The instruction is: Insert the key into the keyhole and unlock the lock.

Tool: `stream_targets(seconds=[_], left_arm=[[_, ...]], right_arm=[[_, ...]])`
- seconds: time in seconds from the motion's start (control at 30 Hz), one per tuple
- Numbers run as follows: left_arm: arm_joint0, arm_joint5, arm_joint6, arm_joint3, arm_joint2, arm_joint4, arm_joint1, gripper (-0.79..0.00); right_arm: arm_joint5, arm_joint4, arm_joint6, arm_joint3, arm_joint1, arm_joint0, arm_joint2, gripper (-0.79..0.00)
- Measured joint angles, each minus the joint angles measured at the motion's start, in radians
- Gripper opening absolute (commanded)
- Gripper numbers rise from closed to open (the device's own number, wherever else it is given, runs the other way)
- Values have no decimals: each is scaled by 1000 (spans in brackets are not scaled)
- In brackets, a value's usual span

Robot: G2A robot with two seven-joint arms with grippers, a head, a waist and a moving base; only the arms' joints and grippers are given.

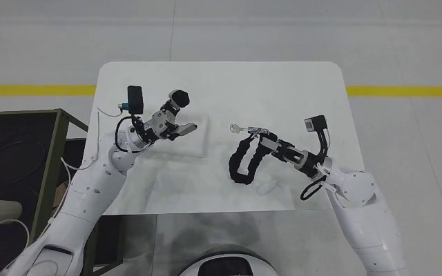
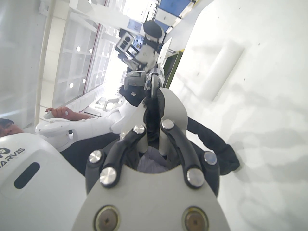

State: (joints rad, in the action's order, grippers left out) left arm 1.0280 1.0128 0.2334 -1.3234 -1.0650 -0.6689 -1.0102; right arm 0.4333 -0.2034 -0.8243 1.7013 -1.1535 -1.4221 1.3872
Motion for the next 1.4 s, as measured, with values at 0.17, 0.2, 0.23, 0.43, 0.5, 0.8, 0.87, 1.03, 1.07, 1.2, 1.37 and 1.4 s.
stream_targets(seconds=[0.17,0.2,0.23,0.43,0.5,0.8,0.87,1.03,1.07,1.2,1.37,1.4], left_arm=[[-72,-183,-646,-51,70,783,37,0],[-81,-259,-767,-56,54,924,43,0],[-87,-356,-911,-48,27,1103,50,0],[-81,-615,-1298,-2,4,1614,39,-228],[-79,-642,-1349,9,16,1658,28,-252],[-76,-579,-1395,12,77,1475,-12,-308],[-74,-582,-1395,16,77,1477,-21,-302],[-74,-582,-1406,30,72,1471,-40,-385],[-74,-583,-1408,32,71,1466,-43,-379],[-78,-586,-1416,42,67,1437,-55,-394],[-76,-570,-1465,40,61,1400,-68,-431],[-74,-572,-1463,42,58,1402,-70,-440]], right_arm=[[21,28,21,-19,-3,31,-14,-785],[24,31,21,-21,-3,35,-16,-785],[27,31,21,-24,-4,39,-19,-785],[29,-14,1,-37,-7,51,-39,-785],[26,-23,-8,-45,-8,54,-46,-785],[6,-47,-34,-57,-12,56,-65,-785],[6,-54,-36,-57,-12,53,-66,-785],[8,-59,-46,-49,-13,45,-68,-785],[7,-59,-48,-48,-13,44,-68,-785],[7,-62,-53,-42,-13,41,-69,-785],[7,-50,-52,-38,-14,41,-74,-785],[8,-46,-51,-38,-15,41,-77,-785]])
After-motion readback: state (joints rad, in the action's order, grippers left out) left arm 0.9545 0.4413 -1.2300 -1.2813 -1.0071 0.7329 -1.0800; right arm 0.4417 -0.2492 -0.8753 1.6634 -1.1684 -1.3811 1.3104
